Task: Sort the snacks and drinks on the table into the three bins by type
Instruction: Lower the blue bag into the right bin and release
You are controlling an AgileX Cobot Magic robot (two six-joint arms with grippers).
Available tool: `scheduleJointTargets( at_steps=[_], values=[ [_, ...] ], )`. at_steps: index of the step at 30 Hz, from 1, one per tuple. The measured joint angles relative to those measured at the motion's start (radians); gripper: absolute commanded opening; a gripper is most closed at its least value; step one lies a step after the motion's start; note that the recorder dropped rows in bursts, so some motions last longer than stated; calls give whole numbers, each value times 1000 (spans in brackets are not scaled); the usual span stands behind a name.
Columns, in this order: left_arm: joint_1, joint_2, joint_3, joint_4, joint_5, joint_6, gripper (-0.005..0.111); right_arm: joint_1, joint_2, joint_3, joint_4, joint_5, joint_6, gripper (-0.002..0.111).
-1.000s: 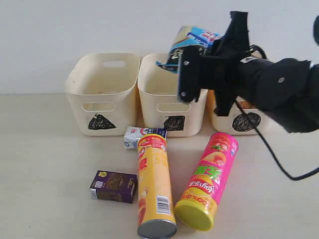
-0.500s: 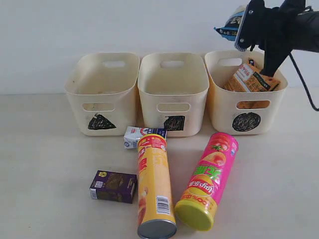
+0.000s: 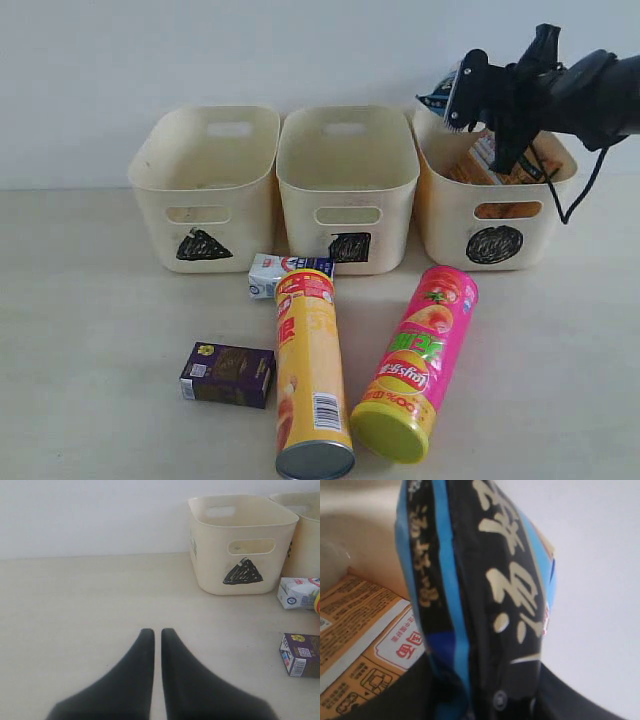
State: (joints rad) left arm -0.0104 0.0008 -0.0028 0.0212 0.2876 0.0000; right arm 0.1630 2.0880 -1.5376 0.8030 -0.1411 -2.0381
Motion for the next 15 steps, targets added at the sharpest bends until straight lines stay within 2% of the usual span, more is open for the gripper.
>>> scheduleJointTargets(
  at_steps=[9,11,15],
  values=[
    [0,0,0,0,0,0,4,-12,20,-10,2,6,8,67],
    [0,0,0,0,0,0,4,-12,20,-9,2,6,8,74],
    [0,0,0,0,0,0,4,-12,20,-12,9,-4,8,76]
  ],
)
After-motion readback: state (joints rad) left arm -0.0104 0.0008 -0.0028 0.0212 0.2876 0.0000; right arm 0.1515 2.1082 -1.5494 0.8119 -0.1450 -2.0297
